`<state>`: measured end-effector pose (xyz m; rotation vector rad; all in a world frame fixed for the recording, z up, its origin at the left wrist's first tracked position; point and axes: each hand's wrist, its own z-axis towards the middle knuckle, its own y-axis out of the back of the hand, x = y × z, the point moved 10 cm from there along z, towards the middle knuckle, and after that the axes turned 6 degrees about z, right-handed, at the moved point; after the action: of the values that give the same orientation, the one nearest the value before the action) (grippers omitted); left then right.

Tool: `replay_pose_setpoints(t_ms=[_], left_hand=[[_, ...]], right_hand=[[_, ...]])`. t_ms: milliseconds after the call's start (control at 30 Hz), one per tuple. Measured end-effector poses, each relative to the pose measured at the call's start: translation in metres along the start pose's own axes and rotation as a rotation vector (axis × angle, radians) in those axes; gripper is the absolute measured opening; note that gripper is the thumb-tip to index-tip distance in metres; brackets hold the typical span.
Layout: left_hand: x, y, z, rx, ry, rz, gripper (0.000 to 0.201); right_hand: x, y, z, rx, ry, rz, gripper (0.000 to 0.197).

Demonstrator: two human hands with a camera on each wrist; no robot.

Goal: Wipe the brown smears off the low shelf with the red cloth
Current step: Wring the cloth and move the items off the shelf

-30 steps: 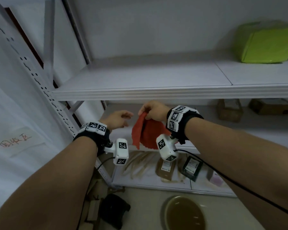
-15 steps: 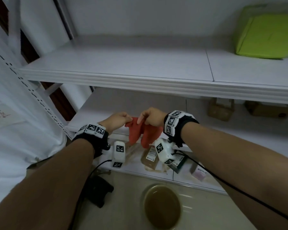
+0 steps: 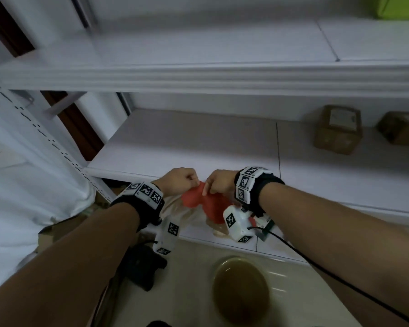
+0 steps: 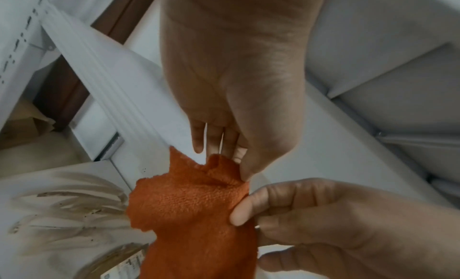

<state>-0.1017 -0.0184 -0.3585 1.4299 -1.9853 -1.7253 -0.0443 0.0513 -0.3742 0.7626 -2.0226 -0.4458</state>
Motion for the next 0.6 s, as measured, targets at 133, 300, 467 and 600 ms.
replay_pose_setpoints(t_ms=[133,300,467,600], left_hand=[[0.032,-0.044,0.024,0.047,0.027,0.016,0.013],[0.071,-0.107,0.053,0.106,0.036,0.062,0.021],[0.121,-0.175,0.09,0.099,0.03,0.1,0.029],[0.15,-0.214,0.115,-0.013,0.045,-0.026,0.03]], right_hand=[[-0.03,-0.042,0.038,0.03,-0.016,0.006,0.031],[-0.074,-0.091,0.094,0.074,-0.029,-0.086,0.033],[-0.137,-0.146,0.158,0.117,-0.112,0.064,0.037],[-0.173,-0.177,0.2,0.104,-0.088,0.033,0.044]])
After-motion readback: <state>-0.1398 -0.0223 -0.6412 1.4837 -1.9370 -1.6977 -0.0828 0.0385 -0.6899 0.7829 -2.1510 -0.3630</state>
